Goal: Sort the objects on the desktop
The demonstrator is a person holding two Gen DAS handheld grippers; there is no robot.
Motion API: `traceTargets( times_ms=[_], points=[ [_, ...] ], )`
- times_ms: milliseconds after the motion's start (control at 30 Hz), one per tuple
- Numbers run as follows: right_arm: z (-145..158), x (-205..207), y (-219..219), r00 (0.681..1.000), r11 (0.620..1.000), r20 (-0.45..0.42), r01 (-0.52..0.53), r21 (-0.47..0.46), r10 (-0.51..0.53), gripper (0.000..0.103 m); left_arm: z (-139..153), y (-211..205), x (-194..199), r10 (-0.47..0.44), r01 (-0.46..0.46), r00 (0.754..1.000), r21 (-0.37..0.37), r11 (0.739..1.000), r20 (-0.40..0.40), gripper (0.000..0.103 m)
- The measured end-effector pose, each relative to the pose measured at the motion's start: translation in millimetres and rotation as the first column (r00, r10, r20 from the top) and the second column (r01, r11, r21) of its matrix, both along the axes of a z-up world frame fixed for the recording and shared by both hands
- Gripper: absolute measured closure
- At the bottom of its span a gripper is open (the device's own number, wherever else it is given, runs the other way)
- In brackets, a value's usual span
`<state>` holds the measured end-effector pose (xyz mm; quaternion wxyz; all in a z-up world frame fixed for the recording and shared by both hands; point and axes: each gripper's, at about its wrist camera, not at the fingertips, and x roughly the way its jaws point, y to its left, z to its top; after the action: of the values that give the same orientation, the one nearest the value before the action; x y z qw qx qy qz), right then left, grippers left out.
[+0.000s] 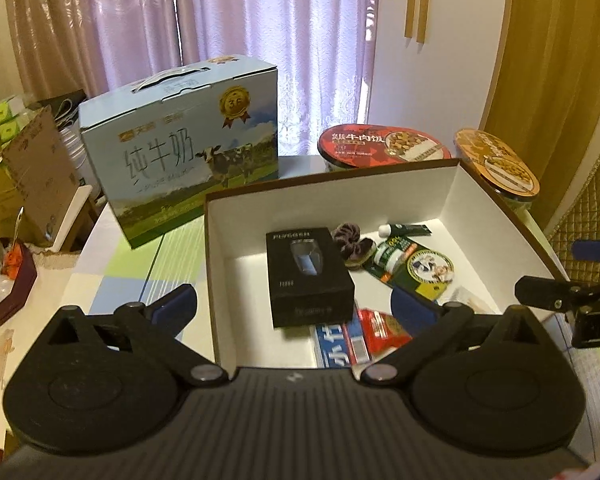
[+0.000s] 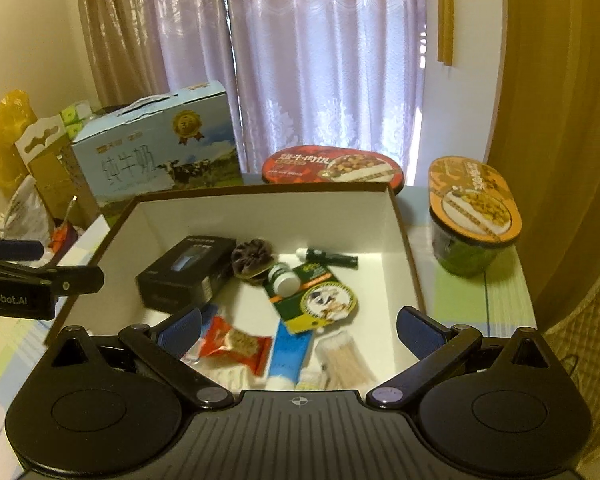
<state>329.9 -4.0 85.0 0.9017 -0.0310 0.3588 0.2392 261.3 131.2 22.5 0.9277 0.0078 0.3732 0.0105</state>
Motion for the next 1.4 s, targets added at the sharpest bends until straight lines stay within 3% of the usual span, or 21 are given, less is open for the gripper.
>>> traceTargets(
  times_ms=[600, 1400],
  points=[
    [15.1, -89.9, -23.4, 0.999, 0.999, 0.029, -0.039, -0.013, 0.040, 0.002, 19.8, -17.3, -97.0, 0.107, -0.107, 0.994, 0.000, 0.994, -0.018, 0.001],
    [30.5, -168.6, -64.2, 0.995, 0.995, 0.051, -0.091, 0.029, 0.089, 0.002, 26.7, -62.3, -198.5, 0.187, -0.186, 0.982, 0.043, 0.982, -0.026, 0.001]
  ],
)
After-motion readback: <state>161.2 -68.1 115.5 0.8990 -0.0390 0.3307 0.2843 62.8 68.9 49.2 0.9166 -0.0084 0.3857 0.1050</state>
